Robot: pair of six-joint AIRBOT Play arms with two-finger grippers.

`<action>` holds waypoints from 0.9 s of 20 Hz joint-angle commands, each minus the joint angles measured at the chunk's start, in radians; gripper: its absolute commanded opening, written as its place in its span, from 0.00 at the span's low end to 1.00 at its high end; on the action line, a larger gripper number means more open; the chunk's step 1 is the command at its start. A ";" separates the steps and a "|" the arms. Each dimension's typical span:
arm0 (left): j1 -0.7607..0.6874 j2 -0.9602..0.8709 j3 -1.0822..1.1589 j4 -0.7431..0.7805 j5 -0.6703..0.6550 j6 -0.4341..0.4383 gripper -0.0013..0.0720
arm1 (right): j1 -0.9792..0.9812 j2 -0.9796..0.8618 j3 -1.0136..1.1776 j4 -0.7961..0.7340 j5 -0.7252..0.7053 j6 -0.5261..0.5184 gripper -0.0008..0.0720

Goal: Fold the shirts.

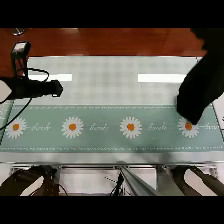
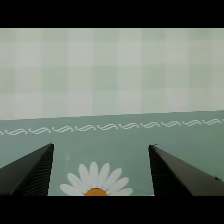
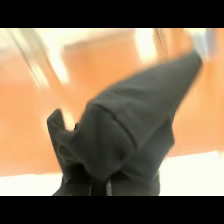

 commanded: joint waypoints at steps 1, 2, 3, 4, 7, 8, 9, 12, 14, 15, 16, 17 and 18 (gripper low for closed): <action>-0.051 0.042 -0.005 -0.031 0.000 0.002 0.97 | 0.113 0.107 0.159 0.050 -0.014 -0.072 0.04; -0.051 0.042 -0.021 -0.025 0.023 0.002 0.97 | 0.148 0.117 0.185 0.050 0.005 -0.074 0.04; -0.051 0.042 -0.037 -0.012 0.042 0.001 0.97 | 0.189 0.124 0.204 0.050 0.031 -0.076 0.04; -0.051 0.042 -0.057 -0.012 0.065 0.002 0.97 | 0.230 0.126 0.210 0.050 0.056 -0.084 0.04; -0.052 0.042 -0.107 -0.013 0.074 0.002 0.97 | 0.381 0.102 0.201 0.047 0.224 -0.153 0.04; -0.052 0.042 -0.119 -0.013 0.074 0.002 0.97 | 0.438 0.089 0.177 0.045 0.279 -0.154 0.04; -0.051 0.042 -0.125 -0.013 0.075 0.002 0.97 | 0.502 0.075 0.133 0.037 0.319 -0.153 0.04; -0.052 0.042 -0.127 -0.013 0.076 0.002 0.97 | 0.673 0.028 -0.107 0.016 0.304 -0.109 0.04; -0.052 0.042 -0.127 -0.012 0.077 0.002 0.97 | 0.772 -0.031 -0.303 0.016 0.230 -0.076 0.04; -0.052 0.042 -0.127 -0.012 0.077 0.002 0.97 | 0.814 -0.073 -0.389 0.017 0.168 -0.062 0.04; -0.052 0.042 -0.127 -0.012 0.076 0.002 0.97 | 0.847 -0.123 -0.452 0.020 0.113 -0.031 0.04; -0.052 0.042 -0.127 -0.013 0.076 0.002 0.97 | 0.868 -0.175 -0.483 0.037 0.086 0.012 0.05; -0.052 0.042 -0.127 -0.013 0.075 0.002 0.97 | 0.887 -0.238 -0.489 0.072 0.093 0.020 0.05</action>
